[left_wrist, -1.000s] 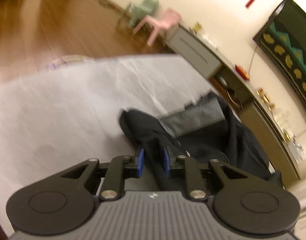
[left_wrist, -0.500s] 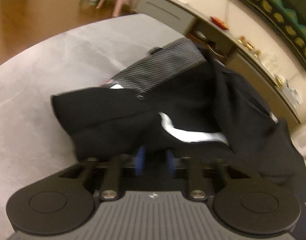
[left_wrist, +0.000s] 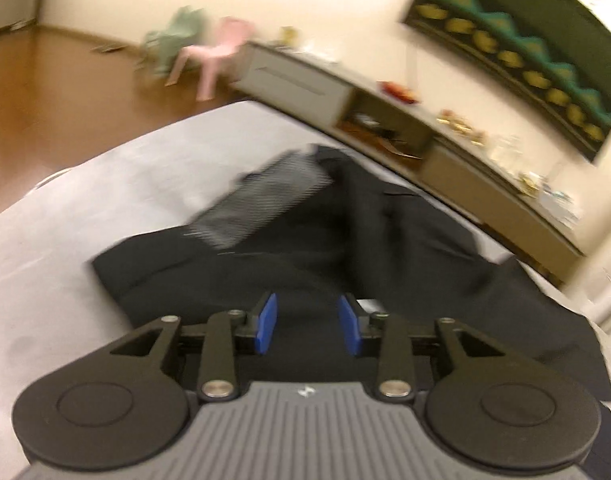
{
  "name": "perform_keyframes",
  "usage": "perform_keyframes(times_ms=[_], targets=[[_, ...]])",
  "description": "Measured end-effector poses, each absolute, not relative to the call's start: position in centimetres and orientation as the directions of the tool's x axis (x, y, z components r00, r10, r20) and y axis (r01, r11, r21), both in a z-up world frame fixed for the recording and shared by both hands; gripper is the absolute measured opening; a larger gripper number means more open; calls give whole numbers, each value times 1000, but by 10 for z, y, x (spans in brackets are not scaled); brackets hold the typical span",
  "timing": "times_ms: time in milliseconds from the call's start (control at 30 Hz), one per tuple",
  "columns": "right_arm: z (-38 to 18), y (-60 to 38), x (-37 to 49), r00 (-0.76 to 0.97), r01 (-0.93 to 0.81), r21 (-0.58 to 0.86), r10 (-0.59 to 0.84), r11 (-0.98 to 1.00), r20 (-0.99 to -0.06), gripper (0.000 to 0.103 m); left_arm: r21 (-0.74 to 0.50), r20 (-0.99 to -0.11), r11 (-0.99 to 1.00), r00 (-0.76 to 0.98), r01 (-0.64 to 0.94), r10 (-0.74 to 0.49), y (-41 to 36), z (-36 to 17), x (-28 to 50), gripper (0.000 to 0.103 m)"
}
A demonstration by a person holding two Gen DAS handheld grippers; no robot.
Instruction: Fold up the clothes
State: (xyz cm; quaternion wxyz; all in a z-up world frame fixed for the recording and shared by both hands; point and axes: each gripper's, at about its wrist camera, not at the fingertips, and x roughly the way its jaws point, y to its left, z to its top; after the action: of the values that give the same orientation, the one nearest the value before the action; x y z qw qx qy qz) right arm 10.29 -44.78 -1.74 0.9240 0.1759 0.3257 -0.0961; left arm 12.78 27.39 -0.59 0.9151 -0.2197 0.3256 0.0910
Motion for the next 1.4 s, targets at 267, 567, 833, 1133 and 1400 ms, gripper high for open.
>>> perform_keyframes(times_ms=[267,567,833,1133,1400], targets=[[17,-352,161,774,-73,182,171,981,-610,53,-330,-701,907,711,-263,-48,249,-36,228,37],[38,-121,264,659,-496,34,401,868,-636,70,-536,-677,734,732,-417,-78,327,-56,248,37],[32,114,351,513,-745,-53,519,665,-684,79,-560,-714,686,691,-464,-115,344,-75,252,37],[-5,265,417,444,-789,-104,444,606,-779,2,-578,-703,664,702,-474,-111,354,-77,238,37],[86,210,357,596,-732,-149,521,665,-611,0,-602,-711,589,698,-539,-88,386,-87,225,32]])
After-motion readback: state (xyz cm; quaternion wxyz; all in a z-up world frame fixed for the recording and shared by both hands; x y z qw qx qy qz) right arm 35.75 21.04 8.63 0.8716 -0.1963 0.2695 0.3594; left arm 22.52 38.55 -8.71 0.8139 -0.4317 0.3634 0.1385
